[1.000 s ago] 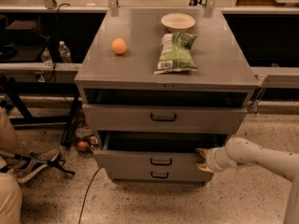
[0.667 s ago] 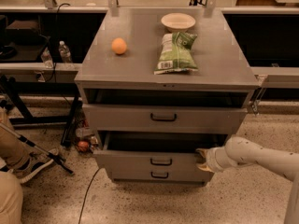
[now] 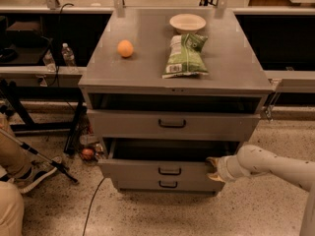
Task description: Open middle drawer
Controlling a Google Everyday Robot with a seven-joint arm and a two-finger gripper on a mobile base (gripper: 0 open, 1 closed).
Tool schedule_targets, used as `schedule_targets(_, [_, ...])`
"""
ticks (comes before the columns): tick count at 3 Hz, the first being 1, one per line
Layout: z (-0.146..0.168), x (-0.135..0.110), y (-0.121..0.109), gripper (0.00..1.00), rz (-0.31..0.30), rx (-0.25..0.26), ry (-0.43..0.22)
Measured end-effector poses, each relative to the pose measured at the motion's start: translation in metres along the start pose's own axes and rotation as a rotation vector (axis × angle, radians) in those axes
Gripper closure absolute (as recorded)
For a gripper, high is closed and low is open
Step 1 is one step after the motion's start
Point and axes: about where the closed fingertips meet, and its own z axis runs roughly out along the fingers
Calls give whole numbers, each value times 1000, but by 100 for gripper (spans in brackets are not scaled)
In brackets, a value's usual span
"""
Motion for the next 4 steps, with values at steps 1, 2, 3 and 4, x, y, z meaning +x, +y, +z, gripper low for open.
schedule_targets(1, [-6,-4,17,100,15,8,2])
schedule_targets(2, [-7,-5,18,100,17,9,2])
schedule_targets(3, [-7,-5,18,100,17,9,2])
schedule_targets(4, [-10,-10,35,100,41,18,-3])
